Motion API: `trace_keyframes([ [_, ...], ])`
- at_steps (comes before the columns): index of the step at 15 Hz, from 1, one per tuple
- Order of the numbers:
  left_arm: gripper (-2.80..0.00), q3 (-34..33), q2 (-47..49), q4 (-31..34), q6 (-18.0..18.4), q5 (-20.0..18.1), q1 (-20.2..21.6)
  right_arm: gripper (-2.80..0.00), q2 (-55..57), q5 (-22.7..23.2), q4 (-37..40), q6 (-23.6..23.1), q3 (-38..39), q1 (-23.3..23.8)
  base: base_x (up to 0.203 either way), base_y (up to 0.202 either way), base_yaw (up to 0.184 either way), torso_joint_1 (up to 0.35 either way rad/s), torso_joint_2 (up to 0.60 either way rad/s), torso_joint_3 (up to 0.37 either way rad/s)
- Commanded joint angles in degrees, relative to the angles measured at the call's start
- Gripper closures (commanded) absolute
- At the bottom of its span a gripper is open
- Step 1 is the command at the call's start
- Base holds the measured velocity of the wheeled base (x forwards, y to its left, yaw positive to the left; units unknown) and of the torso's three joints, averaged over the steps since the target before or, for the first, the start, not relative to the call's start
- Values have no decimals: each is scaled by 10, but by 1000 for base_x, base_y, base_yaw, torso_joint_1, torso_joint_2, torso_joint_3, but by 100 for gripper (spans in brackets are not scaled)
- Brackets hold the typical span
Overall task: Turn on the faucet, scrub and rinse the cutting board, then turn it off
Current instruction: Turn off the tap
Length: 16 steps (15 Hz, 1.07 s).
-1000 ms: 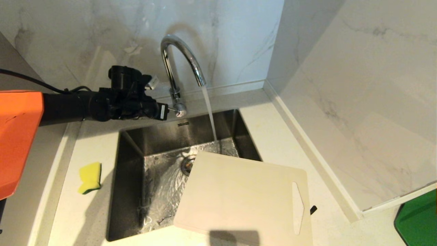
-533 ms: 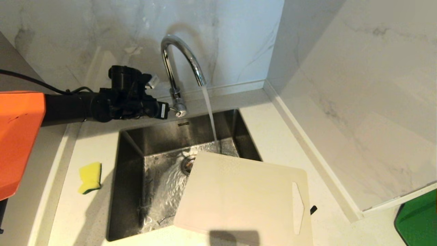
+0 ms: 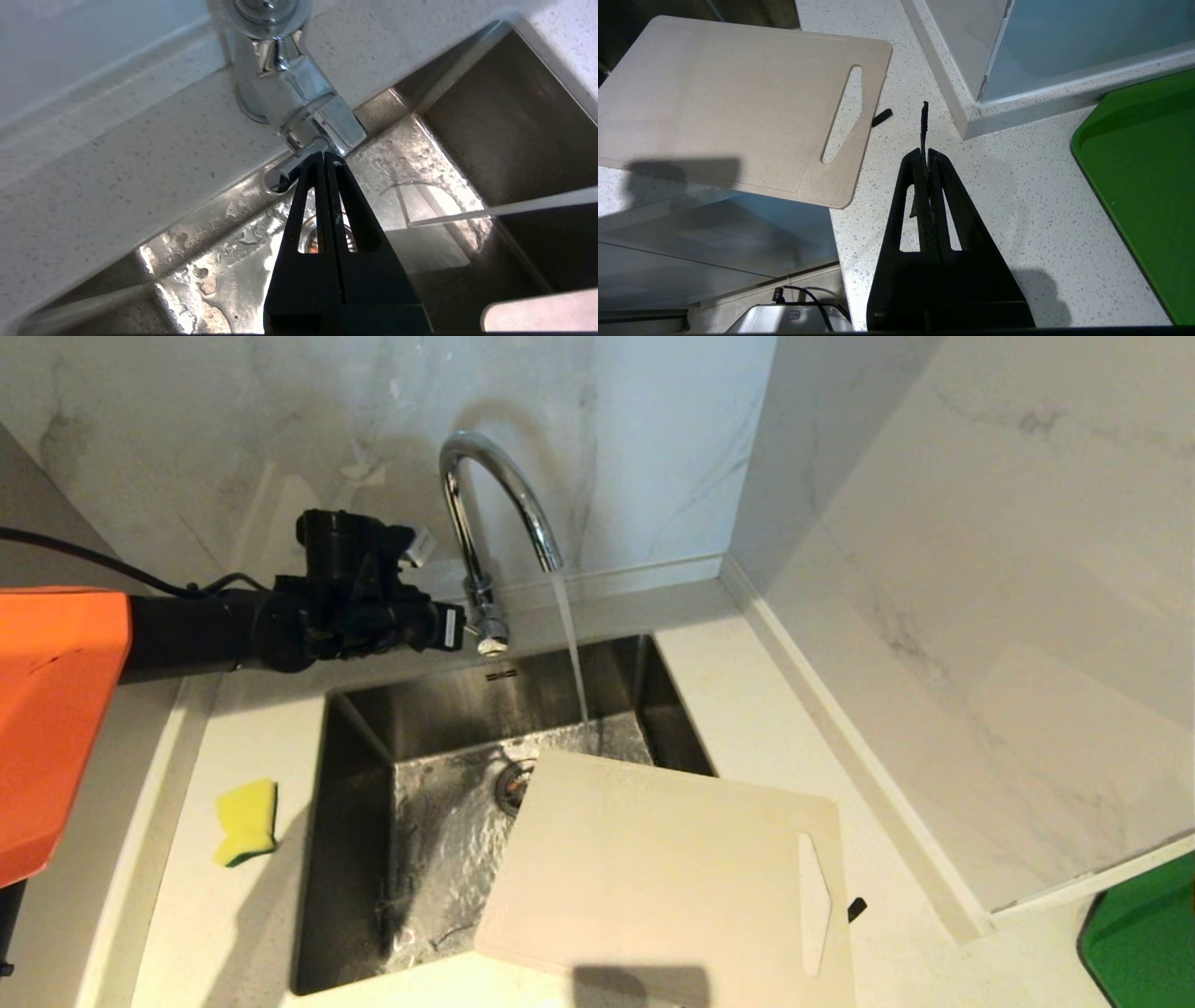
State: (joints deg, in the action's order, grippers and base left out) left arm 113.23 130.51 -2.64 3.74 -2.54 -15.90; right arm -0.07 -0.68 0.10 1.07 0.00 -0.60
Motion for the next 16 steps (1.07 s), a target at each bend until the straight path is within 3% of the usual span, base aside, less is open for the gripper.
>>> trace_keyframes([
  [1,0,0,1,0,0,1,0,0,0,0,0,0,1,0,0,0,0,0,0,0],
  [16,0,-2,-21,12,-11,8,-6,0,0,0,0,0,1,0,0,0,0,0,0,0],
])
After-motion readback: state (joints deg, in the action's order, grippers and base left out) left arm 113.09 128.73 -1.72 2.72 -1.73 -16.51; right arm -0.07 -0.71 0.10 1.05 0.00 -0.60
